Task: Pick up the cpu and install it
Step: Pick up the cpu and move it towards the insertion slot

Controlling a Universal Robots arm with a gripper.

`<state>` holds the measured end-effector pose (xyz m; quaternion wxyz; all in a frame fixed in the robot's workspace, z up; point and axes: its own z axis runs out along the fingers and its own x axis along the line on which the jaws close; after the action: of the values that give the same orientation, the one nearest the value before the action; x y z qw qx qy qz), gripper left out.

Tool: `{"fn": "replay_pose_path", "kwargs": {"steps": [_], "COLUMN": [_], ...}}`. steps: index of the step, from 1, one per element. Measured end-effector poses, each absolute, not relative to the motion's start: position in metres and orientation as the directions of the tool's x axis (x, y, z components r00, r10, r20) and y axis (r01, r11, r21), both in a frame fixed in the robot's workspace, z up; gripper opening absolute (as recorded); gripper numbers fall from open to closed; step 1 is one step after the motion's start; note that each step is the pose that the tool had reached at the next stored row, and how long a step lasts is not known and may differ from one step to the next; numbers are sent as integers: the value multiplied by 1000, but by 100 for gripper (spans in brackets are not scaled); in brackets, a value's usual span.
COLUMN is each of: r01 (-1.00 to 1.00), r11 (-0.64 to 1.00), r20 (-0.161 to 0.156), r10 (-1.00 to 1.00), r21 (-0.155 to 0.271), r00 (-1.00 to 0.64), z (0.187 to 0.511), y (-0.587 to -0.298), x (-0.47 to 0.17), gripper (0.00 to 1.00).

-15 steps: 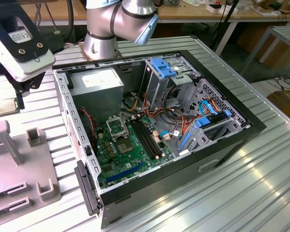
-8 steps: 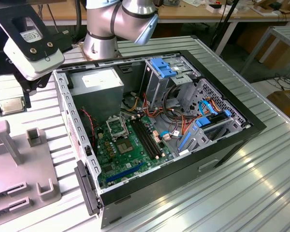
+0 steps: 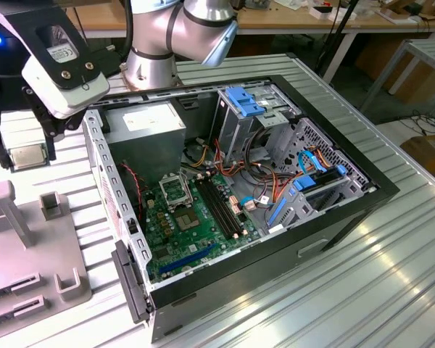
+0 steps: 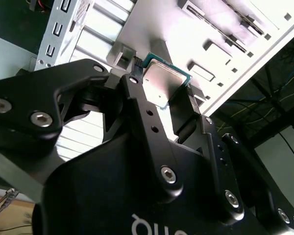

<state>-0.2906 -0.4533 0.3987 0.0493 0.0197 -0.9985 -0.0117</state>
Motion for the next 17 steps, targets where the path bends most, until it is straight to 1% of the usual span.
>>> {"fn": "replay_pose_path", "kwargs": {"steps": [17], "r01": [-38], "r11": [999], "r20": [98], "r10": [-40], "r21": [25], "r00": [-994], "z": [398], "y": [-453], "x": [-270], "gripper": [47]}}
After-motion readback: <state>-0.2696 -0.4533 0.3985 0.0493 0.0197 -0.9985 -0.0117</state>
